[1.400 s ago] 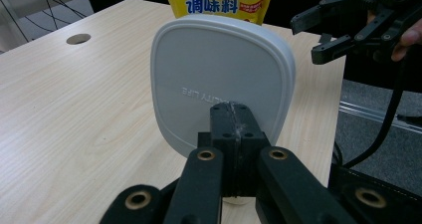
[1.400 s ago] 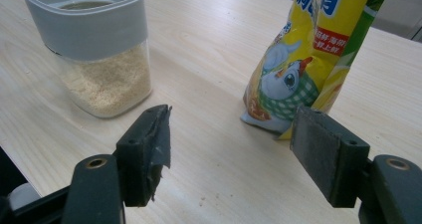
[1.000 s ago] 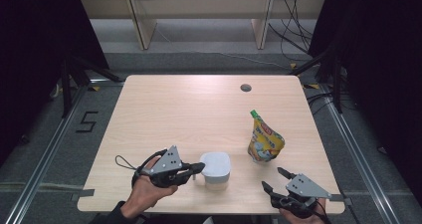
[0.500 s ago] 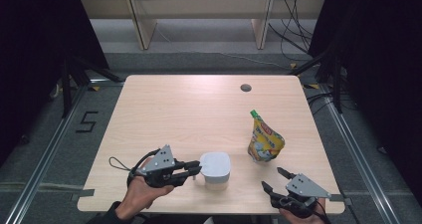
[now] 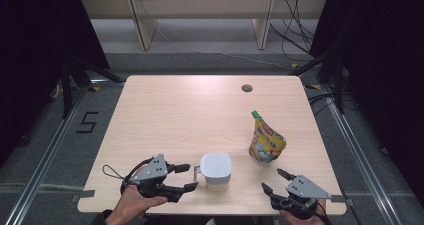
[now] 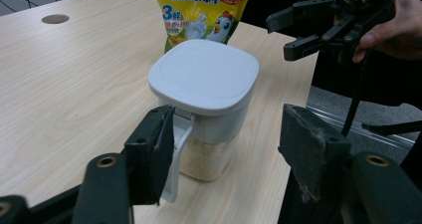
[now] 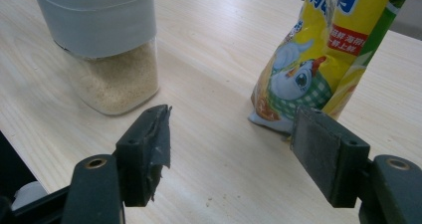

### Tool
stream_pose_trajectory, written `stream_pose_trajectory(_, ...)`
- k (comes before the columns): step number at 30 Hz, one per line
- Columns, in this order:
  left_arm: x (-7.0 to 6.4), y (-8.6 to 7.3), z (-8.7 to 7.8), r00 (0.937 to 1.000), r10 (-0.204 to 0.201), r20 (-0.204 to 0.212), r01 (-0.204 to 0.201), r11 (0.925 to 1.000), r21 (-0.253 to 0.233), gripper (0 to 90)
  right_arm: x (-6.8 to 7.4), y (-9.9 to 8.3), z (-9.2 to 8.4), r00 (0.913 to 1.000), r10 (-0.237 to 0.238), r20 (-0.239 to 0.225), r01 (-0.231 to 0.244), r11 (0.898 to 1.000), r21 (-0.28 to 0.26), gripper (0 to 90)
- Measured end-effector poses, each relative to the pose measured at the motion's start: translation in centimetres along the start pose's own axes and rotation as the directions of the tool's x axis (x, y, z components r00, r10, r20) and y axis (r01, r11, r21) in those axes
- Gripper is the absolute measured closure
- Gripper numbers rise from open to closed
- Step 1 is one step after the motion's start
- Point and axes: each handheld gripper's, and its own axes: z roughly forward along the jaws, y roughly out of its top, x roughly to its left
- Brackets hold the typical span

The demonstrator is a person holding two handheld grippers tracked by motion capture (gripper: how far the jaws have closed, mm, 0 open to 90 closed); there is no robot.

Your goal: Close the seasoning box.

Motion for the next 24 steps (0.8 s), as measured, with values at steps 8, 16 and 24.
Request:
stream_pose_trajectory(8, 0.3, -1.3, -0.3, 0.9999, -0.001, -0.012, 0.002, 0.9998, 0.021, 29.8, -0.1, 0.0, 0.0, 0.9997, -0.021, 0.013, 0.022, 1.0, -0.016, 32.8)
stream_pose_trajectory(16, 0.3, -2.3, -0.1, 0.9984, -0.033, -0.047, 0.035, 0.9985, 0.042, 25.4, 0.0, 0.0, 0.0, 0.9997, -0.02, 0.01, 0.02, 1.0, -0.014, 32.8)
stream_pose_trajectory(24, 0.3, -3.1, -0.2, 0.9979, -0.013, -0.064, 0.017, 0.9981, 0.059, 23.5, 0.2, 0.1, 0.1, 0.9998, -0.018, -0.004, 0.018, 1.0, 0.003, 32.8)
